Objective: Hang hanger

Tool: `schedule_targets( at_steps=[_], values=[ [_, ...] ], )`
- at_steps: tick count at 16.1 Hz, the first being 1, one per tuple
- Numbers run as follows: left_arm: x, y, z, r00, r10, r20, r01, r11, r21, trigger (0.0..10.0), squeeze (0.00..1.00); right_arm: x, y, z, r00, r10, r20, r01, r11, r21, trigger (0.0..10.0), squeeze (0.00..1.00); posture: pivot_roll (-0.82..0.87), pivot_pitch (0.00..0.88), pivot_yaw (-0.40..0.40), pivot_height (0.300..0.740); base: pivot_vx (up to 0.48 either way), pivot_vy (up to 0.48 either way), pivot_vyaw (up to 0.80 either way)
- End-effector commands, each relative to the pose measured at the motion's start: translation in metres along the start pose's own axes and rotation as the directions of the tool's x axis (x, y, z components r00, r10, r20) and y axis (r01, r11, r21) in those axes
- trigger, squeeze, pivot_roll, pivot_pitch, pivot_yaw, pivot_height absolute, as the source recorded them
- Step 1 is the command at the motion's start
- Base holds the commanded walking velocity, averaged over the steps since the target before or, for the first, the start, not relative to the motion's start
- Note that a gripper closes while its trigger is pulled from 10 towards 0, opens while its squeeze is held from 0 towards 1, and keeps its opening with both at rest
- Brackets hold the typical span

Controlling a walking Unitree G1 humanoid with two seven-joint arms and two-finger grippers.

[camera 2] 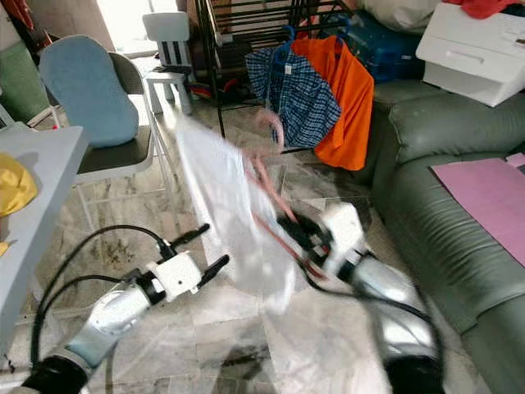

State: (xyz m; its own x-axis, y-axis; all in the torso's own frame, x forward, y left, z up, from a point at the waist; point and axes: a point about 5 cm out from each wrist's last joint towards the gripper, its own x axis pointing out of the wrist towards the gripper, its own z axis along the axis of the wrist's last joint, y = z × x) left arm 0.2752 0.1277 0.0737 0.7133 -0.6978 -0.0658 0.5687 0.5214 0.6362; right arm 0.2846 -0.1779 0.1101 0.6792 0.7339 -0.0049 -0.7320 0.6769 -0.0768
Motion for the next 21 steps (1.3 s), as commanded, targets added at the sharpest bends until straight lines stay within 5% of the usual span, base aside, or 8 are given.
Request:
schedule_targets(
  at_steps=[1, 10, 18, 19, 20, 21],
  values=[
    [-0.006, 0.009, -0.003, 1.000, 0.003, -0.017, -0.003, 1.000, 0.024, 10.0, 1.00, 0.000, 0.001, 0.016, 0.996, 0.075, 0.049, -0.072, 0.996, -0.044, 10.0, 0.00, -0.19, 0.000, 0.046, 0.740, 0.000, 0.000, 0.00],
    [-0.013, 0.038, -0.008, 0.996, -0.061, -0.058, 0.068, 0.989, 0.132, 10.0, 1.00, -0.046, -0.015, 0.006, 0.939, 0.253, -0.233, -0.295, 0.942, -0.163, 10.0, 0.00, -0.19, 0.000, 0.062, 0.740, 0.000, 0.000, 0.00],
    [-0.010, 0.058, -0.014, 0.969, -0.213, -0.127, 0.233, 0.957, 0.173, 10.0, 1.00, -0.045, -0.007, 0.007, 0.917, 0.322, -0.235, -0.368, 0.910, -0.188, 10.0, 0.00, -0.19, 0.000, 0.085, 0.740, 0.000, 0.000, 0.00],
    [-0.009, 0.058, -0.014, 0.957, -0.256, -0.134, 0.276, 0.946, 0.169, 10.0, 0.41, -0.044, -0.005, 0.008, 0.915, 0.331, -0.231, -0.377, 0.905, -0.197, 10.0, 0.00, -0.19, 0.000, 0.086, 0.740, 0.000, 0.000, 0.00],
    [-0.007, 0.060, -0.014, 0.949, -0.283, -0.137, 0.304, 0.937, 0.173, 10.0, 0.00, -0.042, -0.004, 0.008, 0.911, 0.339, -0.234, -0.388, 0.897, -0.212, 10.0, 0.00, -0.19, 0.000, 0.086, 0.740, 0.000, 0.000, 0.00],
    [-0.003, 0.065, -0.013, 0.949, -0.281, -0.141, 0.302, 0.940, 0.159, 4.7, 0.00, -0.041, -0.003, 0.007, 0.905, 0.346, -0.249, -0.403, 0.884, -0.236, 10.0, 0.00, -0.19, 0.000, 0.087, 0.740, 0.000, 0.000, 0.00]
  ],
)
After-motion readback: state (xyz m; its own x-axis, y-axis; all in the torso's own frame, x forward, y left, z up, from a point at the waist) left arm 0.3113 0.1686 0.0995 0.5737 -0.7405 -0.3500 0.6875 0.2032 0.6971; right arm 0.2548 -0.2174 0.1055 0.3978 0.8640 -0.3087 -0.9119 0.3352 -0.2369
